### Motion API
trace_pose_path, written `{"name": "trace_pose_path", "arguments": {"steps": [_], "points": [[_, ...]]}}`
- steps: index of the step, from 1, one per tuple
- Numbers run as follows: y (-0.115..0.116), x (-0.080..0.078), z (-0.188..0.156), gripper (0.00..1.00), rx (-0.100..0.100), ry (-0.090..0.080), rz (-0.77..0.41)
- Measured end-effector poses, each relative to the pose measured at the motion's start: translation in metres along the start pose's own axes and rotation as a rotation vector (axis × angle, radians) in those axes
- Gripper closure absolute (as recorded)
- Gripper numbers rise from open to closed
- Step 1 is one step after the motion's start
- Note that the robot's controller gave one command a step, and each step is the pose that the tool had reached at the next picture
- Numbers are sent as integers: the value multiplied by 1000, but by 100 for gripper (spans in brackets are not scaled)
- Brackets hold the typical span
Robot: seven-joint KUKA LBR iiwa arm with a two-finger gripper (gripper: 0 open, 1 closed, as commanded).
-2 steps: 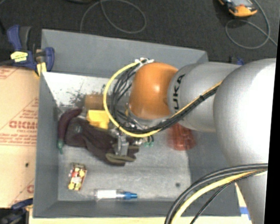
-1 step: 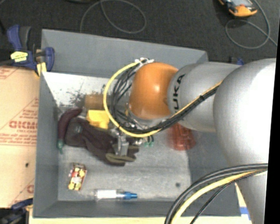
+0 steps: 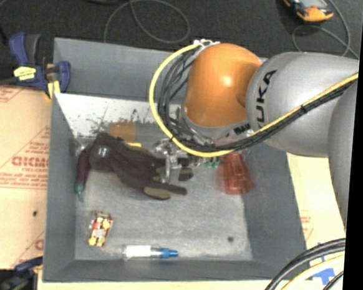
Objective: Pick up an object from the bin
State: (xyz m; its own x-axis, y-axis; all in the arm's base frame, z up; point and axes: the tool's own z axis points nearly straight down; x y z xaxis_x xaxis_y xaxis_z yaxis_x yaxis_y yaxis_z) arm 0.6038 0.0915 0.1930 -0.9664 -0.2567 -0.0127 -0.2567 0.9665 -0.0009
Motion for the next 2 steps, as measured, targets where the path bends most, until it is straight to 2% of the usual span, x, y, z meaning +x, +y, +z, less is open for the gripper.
{"name": "trace_pose_path", "arguments": {"steps": [1, 2], "points": [[0, 0, 0, 100, -1, 0, 0], [-12, 5, -111, 100, 1, -4, 3]]}}
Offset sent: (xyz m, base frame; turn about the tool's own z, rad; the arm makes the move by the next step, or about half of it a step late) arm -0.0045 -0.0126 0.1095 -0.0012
